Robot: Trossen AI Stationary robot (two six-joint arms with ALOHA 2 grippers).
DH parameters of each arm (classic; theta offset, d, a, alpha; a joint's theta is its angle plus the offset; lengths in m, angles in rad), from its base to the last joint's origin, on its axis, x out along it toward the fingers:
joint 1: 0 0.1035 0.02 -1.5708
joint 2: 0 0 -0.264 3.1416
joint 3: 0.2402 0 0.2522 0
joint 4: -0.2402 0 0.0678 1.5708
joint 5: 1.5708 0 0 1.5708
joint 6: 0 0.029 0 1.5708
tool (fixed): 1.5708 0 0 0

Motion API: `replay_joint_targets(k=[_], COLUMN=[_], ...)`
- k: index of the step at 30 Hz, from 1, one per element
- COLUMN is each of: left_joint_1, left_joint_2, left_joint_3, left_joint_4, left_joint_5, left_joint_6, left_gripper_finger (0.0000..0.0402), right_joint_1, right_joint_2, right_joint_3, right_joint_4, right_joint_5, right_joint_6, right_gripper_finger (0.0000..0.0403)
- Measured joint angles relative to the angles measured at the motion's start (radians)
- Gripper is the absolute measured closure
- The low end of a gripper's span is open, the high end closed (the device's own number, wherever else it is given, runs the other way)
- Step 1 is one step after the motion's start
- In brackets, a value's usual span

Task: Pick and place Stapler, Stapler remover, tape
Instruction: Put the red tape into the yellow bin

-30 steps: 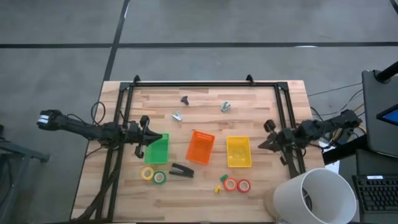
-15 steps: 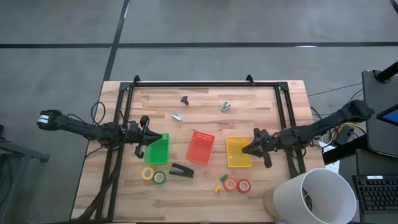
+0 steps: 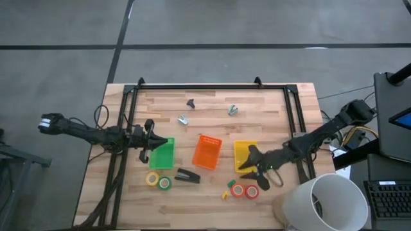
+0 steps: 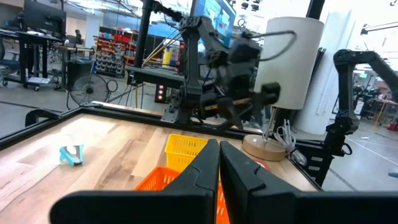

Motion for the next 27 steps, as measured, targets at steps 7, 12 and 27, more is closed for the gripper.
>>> replay_joint_targets(k=[7,12,27], left_joint_1=[0.000,0.000,0.000], left_joint_2=[0.000,0.000,0.000], left_joint_3=[0.000,0.000,0.000], left_joint_4=[0.000,0.000,0.000], left_joint_5=[0.000,0.000,0.000], left_joint_6=[0.000,0.000,0.000], left_gripper_finger=[0.0385,0.0385,0.0385], right_joint_1=[0.107,0.145,0.208], right_joint_2=[0.133,0.222,0.430], right_joint_3=[0.231,0.389,0.682], right_joint_4=[-0.301,-0.498,-0.792], right_joint_5=[0.091,0.101,0.095], right_joint_6=[0.193,0.311,0.464], right_gripper_finger=[0.0220,0.0222,0.0231])
